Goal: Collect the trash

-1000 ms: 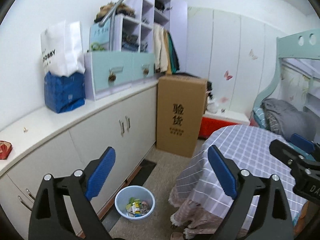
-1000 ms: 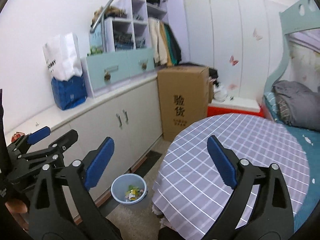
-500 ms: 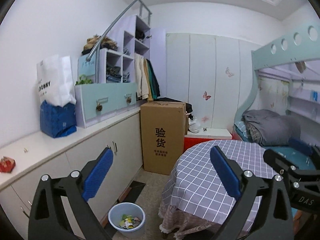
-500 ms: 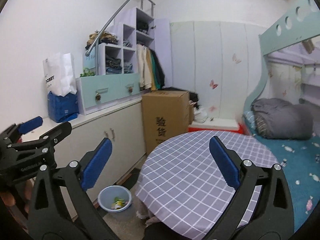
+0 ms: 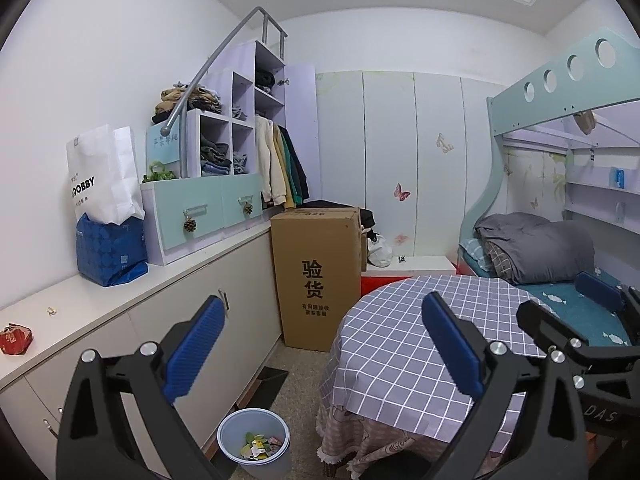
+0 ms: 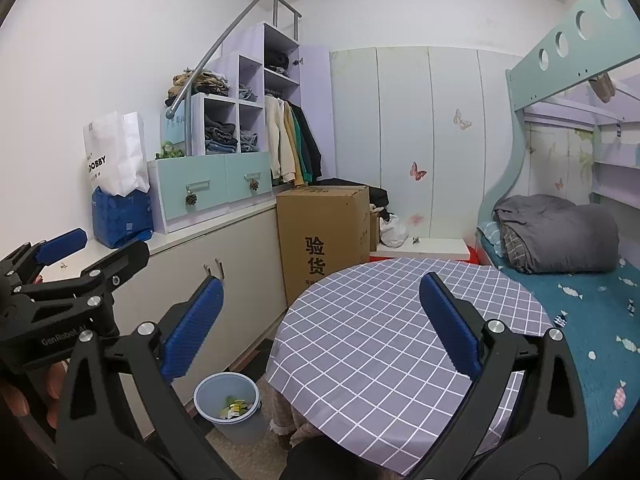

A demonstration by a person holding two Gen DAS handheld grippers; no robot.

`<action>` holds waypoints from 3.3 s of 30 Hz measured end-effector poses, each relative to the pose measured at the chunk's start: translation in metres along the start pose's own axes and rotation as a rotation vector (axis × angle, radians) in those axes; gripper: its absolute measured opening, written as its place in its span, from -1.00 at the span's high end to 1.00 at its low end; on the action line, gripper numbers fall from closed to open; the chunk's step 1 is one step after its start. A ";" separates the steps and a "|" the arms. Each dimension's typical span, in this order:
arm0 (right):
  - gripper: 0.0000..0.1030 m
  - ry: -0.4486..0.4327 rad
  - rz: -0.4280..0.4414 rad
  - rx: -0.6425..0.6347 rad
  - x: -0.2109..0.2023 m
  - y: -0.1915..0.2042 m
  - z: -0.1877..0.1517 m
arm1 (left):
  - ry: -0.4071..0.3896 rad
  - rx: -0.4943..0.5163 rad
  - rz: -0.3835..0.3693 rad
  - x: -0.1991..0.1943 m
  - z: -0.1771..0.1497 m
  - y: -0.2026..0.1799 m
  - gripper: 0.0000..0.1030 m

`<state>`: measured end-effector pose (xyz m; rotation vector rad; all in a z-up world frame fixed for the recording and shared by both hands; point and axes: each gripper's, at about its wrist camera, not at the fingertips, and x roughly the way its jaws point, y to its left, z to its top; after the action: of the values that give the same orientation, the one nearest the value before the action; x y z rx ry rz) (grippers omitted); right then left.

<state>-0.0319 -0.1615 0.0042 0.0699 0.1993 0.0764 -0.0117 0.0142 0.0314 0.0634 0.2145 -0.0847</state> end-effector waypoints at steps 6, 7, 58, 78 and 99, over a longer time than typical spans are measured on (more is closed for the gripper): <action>-0.87 0.016 0.001 0.003 0.002 -0.002 -0.005 | 0.014 0.007 0.001 0.003 -0.005 -0.004 -0.88; -0.87 0.017 0.001 0.003 0.002 -0.002 -0.005 | 0.017 0.008 -0.001 0.004 -0.006 -0.004 -0.88; -0.87 0.042 0.012 0.009 -0.004 -0.003 -0.017 | 0.053 0.019 -0.007 0.011 -0.019 0.001 -0.88; -0.87 0.045 0.011 0.006 -0.005 -0.005 -0.019 | 0.055 0.020 -0.006 0.011 -0.020 0.003 -0.88; -0.87 0.048 0.015 0.003 -0.005 -0.009 -0.017 | 0.057 0.019 -0.007 0.012 -0.020 0.003 -0.88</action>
<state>-0.0394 -0.1694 -0.0127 0.0725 0.2468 0.0923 -0.0044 0.0179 0.0098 0.0838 0.2709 -0.0917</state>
